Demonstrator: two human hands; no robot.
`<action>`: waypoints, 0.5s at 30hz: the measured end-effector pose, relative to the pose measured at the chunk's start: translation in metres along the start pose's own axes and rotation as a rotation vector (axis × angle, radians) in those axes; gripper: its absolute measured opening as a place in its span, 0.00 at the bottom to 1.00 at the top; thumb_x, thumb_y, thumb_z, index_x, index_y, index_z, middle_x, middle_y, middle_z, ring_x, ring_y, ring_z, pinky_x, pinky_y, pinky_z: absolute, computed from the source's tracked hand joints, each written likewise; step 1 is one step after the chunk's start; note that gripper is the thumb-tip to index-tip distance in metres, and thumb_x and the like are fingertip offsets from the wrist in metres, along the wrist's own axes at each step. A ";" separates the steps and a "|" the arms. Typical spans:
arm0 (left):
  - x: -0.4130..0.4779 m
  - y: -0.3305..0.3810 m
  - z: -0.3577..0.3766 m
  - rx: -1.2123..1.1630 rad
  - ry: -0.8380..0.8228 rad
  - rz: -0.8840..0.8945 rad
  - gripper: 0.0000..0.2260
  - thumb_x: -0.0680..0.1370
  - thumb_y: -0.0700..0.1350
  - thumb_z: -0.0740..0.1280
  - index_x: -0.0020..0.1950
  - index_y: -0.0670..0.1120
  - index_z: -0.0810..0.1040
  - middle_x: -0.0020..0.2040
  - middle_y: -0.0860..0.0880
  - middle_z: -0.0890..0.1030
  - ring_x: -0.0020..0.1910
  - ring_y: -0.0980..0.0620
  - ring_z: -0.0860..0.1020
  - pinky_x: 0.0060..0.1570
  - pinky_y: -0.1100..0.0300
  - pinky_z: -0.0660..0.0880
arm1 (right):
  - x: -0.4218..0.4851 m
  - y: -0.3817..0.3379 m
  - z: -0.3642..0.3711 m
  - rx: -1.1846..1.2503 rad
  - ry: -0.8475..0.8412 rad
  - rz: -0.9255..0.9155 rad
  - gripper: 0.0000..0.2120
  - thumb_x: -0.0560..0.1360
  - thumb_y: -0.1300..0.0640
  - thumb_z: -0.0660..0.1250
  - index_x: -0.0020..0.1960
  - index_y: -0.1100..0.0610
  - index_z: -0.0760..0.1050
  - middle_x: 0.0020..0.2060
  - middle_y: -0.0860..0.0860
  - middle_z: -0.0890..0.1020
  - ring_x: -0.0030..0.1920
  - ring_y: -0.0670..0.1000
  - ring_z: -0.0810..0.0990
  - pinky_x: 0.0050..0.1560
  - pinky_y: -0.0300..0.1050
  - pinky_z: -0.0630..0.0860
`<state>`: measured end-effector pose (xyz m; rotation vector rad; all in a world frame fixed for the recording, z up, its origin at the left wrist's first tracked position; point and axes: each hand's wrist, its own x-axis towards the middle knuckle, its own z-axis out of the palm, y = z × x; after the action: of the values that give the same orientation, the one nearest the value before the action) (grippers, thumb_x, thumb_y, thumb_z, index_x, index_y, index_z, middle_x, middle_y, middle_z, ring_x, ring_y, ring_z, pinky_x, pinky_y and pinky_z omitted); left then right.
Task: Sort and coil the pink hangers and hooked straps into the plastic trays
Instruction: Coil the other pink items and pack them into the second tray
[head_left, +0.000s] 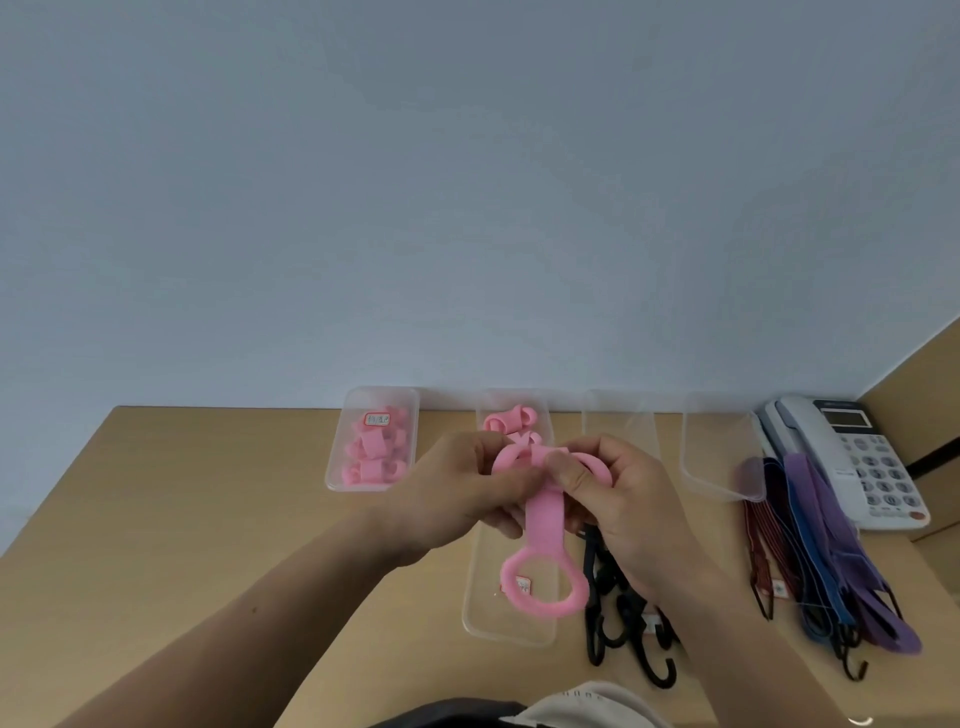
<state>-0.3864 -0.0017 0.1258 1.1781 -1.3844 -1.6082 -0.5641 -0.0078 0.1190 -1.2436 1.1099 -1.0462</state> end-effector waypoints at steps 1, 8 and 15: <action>0.000 0.000 0.000 -0.009 -0.007 0.001 0.08 0.81 0.43 0.66 0.53 0.38 0.80 0.49 0.36 0.84 0.48 0.35 0.82 0.47 0.50 0.80 | 0.001 0.001 0.000 -0.002 0.000 -0.001 0.08 0.67 0.50 0.74 0.42 0.53 0.81 0.40 0.67 0.81 0.40 0.73 0.77 0.42 0.68 0.77; -0.001 -0.003 -0.005 -0.124 -0.026 -0.035 0.13 0.73 0.37 0.70 0.56 0.36 0.75 0.46 0.38 0.84 0.44 0.40 0.83 0.41 0.56 0.80 | -0.001 0.005 -0.001 -0.003 -0.082 -0.034 0.09 0.70 0.58 0.74 0.49 0.53 0.80 0.43 0.56 0.85 0.42 0.62 0.83 0.40 0.51 0.82; 0.002 -0.004 -0.003 -0.175 0.072 -0.020 0.16 0.71 0.43 0.71 0.55 0.38 0.78 0.41 0.41 0.82 0.40 0.45 0.80 0.40 0.56 0.79 | 0.001 0.010 -0.003 -0.001 -0.118 -0.021 0.14 0.71 0.65 0.74 0.48 0.48 0.80 0.47 0.56 0.85 0.49 0.63 0.83 0.51 0.58 0.82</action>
<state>-0.3840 -0.0043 0.1214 1.1376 -1.1648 -1.6485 -0.5675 -0.0086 0.1089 -1.3034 1.0083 -0.9753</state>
